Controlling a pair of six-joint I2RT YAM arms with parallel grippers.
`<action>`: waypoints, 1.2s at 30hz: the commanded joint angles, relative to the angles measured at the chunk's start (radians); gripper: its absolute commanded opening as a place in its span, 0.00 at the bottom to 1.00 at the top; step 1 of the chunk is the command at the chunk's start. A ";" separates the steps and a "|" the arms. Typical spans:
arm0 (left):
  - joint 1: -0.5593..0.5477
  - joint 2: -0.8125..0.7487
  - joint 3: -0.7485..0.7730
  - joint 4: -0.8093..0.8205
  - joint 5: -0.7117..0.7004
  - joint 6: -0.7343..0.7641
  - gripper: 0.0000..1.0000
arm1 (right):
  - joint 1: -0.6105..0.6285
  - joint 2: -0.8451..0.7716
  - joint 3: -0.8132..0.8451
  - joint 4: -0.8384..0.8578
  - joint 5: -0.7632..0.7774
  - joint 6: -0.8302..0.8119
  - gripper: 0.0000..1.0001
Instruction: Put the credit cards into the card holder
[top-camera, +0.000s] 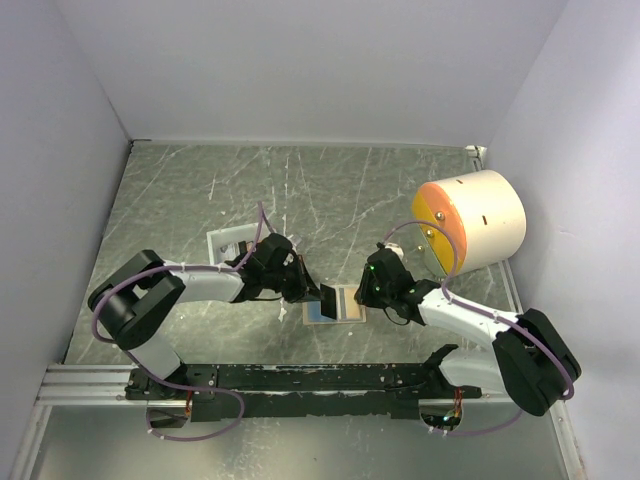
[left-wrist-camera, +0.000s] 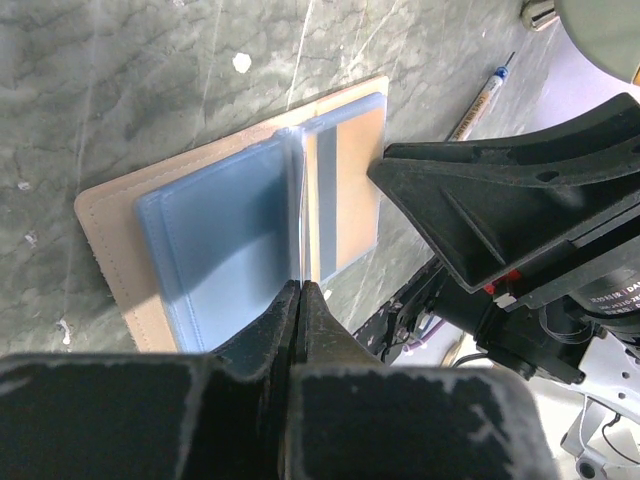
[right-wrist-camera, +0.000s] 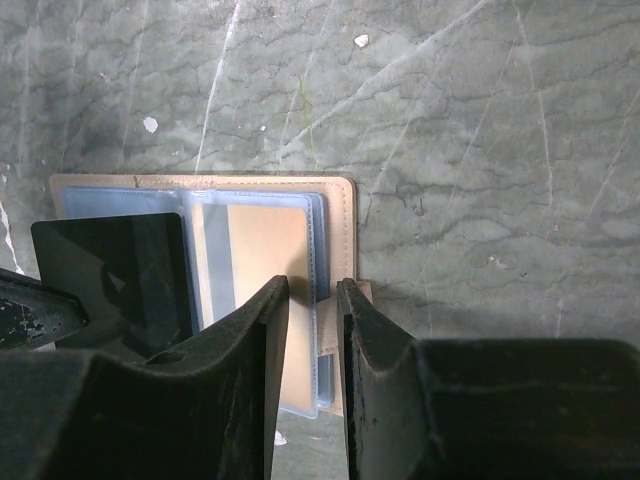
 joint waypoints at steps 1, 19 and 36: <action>-0.007 0.004 -0.009 0.025 -0.010 -0.011 0.07 | 0.003 0.002 -0.034 -0.050 -0.032 0.015 0.26; -0.007 0.085 0.001 0.098 0.030 -0.003 0.07 | 0.003 0.024 -0.040 -0.029 -0.041 0.015 0.26; -0.007 0.020 -0.012 0.057 0.011 0.036 0.07 | 0.003 -0.027 0.068 -0.152 -0.012 -0.017 0.37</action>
